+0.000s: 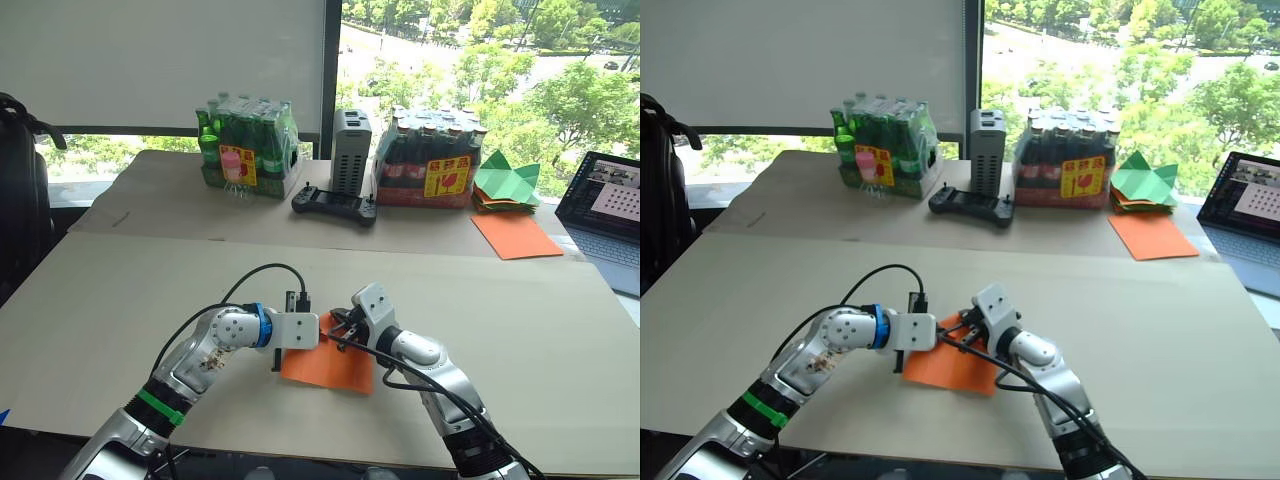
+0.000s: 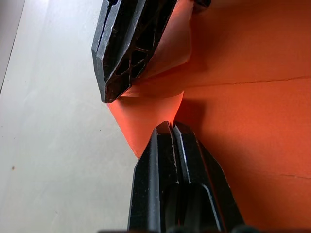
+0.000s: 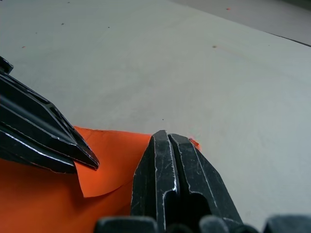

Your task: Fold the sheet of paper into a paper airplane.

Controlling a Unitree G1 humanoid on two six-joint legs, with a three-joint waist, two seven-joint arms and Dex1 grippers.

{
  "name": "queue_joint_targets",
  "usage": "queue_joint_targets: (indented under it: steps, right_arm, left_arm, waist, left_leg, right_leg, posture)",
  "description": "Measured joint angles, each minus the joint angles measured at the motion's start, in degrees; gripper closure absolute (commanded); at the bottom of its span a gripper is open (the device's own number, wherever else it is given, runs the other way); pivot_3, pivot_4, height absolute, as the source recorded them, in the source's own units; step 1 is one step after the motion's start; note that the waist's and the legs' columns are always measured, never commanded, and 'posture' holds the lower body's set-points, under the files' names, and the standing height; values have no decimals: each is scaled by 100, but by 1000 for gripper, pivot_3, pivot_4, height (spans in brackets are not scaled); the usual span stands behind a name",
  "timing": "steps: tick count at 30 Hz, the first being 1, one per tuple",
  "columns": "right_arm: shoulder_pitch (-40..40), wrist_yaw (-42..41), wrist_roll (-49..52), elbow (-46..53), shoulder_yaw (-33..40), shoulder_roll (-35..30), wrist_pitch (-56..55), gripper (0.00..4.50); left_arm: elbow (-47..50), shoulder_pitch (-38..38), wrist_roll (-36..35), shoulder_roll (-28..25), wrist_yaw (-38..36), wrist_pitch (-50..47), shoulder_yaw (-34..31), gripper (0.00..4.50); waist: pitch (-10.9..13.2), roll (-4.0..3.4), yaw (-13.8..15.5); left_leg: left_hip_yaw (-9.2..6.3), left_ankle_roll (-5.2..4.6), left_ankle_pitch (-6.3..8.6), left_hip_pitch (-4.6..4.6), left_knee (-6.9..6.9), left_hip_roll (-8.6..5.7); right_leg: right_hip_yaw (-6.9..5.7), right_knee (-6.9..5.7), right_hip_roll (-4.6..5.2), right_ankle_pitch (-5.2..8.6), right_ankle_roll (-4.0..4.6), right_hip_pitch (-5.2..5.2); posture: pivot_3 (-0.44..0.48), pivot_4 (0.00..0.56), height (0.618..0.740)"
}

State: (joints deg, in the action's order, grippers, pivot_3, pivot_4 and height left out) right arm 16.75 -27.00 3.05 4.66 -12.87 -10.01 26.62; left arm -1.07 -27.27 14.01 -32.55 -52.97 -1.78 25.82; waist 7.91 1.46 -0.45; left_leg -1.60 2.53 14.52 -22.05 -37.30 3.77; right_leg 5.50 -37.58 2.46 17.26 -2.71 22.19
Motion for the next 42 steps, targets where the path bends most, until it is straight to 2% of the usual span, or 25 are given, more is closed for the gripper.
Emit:
queue_joint_targets:
  steps: [9, 21, 22, 27, 38, 42]
  right_arm:
    - [14, -12, -108, -78, -70, -57, -32, 4480]
    - [19, -22, -176, -59, -178, -56, -54, 4480]
    - [19, -23, -176, -56, -190, -56, -54, 4480]
    - [18, -31, -176, -51, -216, -57, -53, 4480]
    - [17, -44, -175, -48, -231, -60, -53, 4480]
    - [18, -43, -175, -45, -236, -59, -53, 4480]
  left_arm:
    - [-12, 5, -147, 131, -185, -241, -192, 4473]
    - [14, 146, -1064, 320, -630, -1048, -580, 4473]
    - [15, 150, -1177, 329, -689, -1133, -592, 3947]
    - [70, 212, -1456, 321, -974, -1312, -582, 2402]
    - [78, 211, -1649, -157, -1084, -1324, -774, 2402]
    - [281, 203, -2295, -242, -1189, -1950, -1317, 2402]
  waist:
    - [-1, -1, -2]
    - [-1, -1, -50]
    - [-1, -1, -52]
    - [0, -2, -60]
    - [2, -4, -73]
    - [3, -4, -79]
  left_leg:
    - [0, 0, 0, 2, -1, 0]
    - [-1, 0, 0, 1, -1, 2]
    - [-1, 0, 0, 1, -1, 2]
    - [-1, 0, 0, 0, -1, 2]
    - [-1, 0, 0, 0, -1, 3]
    - [-2, 0, 0, -3, -1, 4]
  right_leg:
    - [0, -3, 0, 0, 0, 0]
    - [0, -3, -2, 0, 0, 2]
    - [0, -3, -2, 0, 0, 2]
    - [0, -3, -2, 0, 0, 3]
    - [0, -4, -3, 0, 0, 5]
    - [0, -7, -3, 0, 0, 9]
  posture:
    - [0, 150, 740]
    - [0, 150, 740]
    - [0, 150, 740]
    - [0, 150, 740]
    - [0, 150, 740]
    - [0, 150, 740]
